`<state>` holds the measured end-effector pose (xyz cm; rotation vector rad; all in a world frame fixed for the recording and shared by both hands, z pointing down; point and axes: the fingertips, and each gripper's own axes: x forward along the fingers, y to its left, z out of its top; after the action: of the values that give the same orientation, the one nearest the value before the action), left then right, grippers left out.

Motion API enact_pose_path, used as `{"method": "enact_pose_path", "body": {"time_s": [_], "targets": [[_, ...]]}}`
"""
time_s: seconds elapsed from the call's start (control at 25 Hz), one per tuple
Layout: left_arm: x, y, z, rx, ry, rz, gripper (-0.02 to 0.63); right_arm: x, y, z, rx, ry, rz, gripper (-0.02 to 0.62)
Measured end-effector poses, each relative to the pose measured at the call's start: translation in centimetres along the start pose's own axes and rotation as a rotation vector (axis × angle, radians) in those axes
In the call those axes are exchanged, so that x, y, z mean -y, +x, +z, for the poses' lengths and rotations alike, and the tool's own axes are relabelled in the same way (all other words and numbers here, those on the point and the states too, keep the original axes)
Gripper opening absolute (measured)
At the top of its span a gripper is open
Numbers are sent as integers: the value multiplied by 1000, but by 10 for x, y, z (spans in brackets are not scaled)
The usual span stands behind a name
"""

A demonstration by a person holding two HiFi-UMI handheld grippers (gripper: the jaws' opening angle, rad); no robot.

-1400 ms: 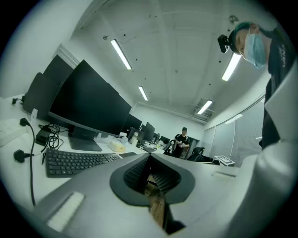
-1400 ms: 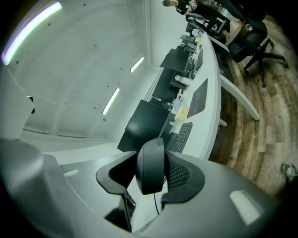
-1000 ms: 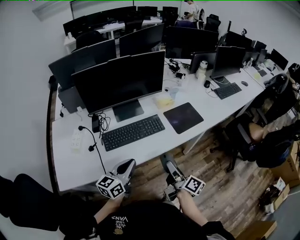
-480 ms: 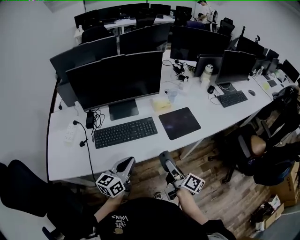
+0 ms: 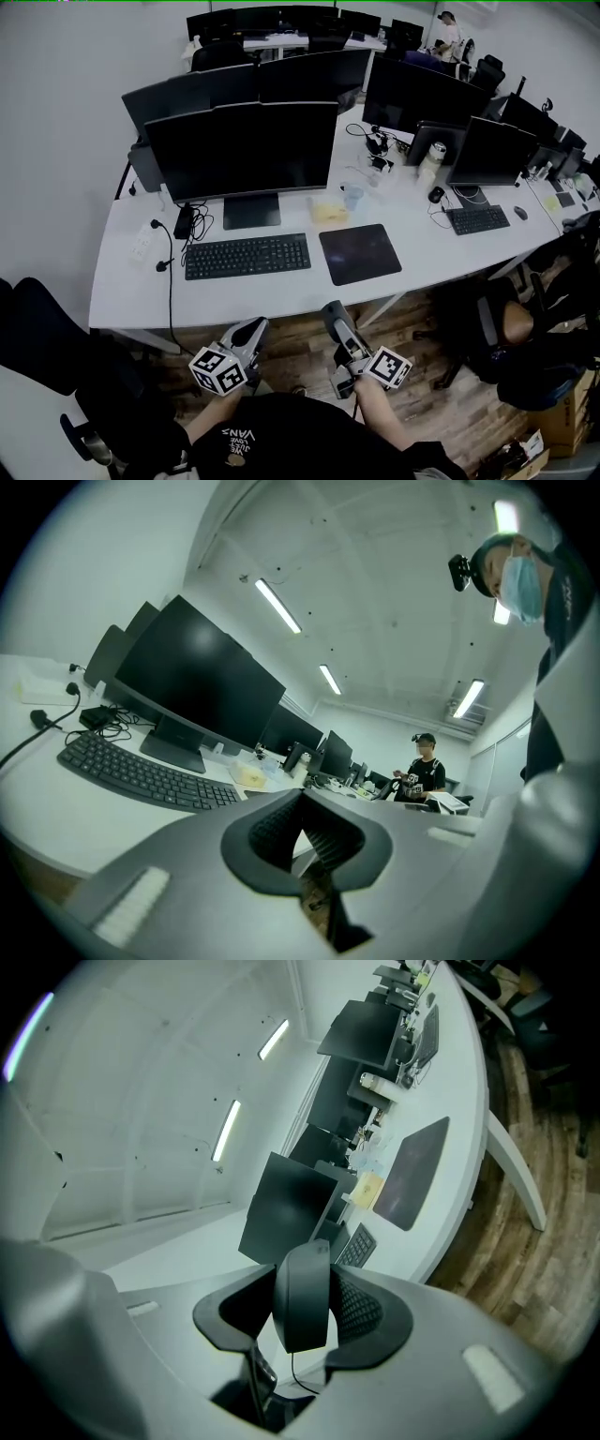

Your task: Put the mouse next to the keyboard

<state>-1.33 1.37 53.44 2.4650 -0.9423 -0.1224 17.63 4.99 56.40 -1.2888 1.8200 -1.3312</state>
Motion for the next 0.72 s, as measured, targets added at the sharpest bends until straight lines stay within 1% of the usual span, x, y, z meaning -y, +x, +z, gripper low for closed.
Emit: {"method": "enact_pose_path", "body": {"time_s": [0.04, 0.08, 0.2, 0.28, 0.44, 0.6, 0.64, 0.72], "targets": [[-1, -1, -1, -4, -1, 10, 2, -7, 5, 3, 2, -28, 65, 179], [-4, -1, -2, -6, -3, 20, 2, -7, 7, 4, 2, -29, 86, 179], [-10, 3, -1, -4, -2, 36, 2, -4, 11, 4, -11, -37, 96, 179], [-9, 9, 1, -2, 3, 32, 2, 1, 13, 5, -18, -30, 85, 179], [-14, 16, 6, -2, -3, 26, 2, 20, 21, 4, -25, 48, -31, 179], [-33, 14, 10, -14, -18, 43, 2, 17, 38, 7, -28, 50, -63, 179], [-39, 15, 12, -14, -22, 47, 2, 14, 43, 8, -27, 41, -53, 179], [-49, 18, 16, -13, -25, 44, 2, 7, 57, 13, -14, 11, 3, 179]]}}
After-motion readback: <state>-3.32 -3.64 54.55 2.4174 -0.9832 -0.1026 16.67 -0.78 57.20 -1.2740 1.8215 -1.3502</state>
